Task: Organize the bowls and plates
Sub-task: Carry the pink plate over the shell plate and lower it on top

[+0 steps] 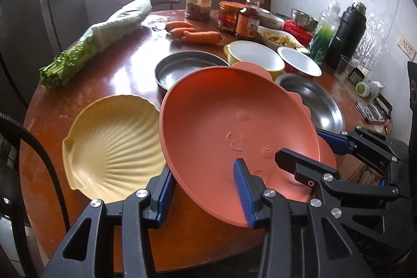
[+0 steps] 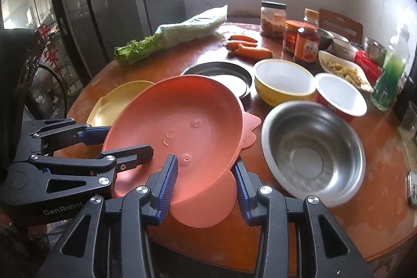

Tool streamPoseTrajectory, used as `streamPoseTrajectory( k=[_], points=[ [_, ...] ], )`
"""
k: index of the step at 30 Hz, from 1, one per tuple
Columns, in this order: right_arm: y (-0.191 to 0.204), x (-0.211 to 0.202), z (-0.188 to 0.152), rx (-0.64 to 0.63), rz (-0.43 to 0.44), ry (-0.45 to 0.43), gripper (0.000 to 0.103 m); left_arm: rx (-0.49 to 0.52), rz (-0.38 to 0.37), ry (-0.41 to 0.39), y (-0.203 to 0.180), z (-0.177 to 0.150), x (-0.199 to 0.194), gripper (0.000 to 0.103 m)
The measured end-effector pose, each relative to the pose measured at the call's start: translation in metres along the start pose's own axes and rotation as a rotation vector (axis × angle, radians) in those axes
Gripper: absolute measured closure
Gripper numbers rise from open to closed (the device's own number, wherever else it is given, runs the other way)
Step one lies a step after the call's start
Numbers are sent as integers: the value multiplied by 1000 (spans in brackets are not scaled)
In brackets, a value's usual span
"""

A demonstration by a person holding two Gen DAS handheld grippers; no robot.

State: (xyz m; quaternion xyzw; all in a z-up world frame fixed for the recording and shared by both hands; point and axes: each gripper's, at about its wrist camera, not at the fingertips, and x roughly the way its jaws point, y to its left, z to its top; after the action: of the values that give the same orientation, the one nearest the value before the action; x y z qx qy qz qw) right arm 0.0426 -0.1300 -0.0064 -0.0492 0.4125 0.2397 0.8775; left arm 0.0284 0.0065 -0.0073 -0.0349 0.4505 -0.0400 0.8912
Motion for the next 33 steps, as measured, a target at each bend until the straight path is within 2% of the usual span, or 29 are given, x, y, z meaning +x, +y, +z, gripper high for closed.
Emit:
streamPoseTrajectory(
  k=[11, 25, 33],
  points=[
    [30, 20, 35, -88, 42, -6, 58, -80, 52, -29, 45, 10, -10, 59],
    [64, 70, 62, -159, 100, 48, 58, -172, 91, 11, 98, 9, 6, 59],
    [77, 96, 64, -177, 126, 95, 59, -172, 124, 54, 113, 3, 17, 60]
  ],
)
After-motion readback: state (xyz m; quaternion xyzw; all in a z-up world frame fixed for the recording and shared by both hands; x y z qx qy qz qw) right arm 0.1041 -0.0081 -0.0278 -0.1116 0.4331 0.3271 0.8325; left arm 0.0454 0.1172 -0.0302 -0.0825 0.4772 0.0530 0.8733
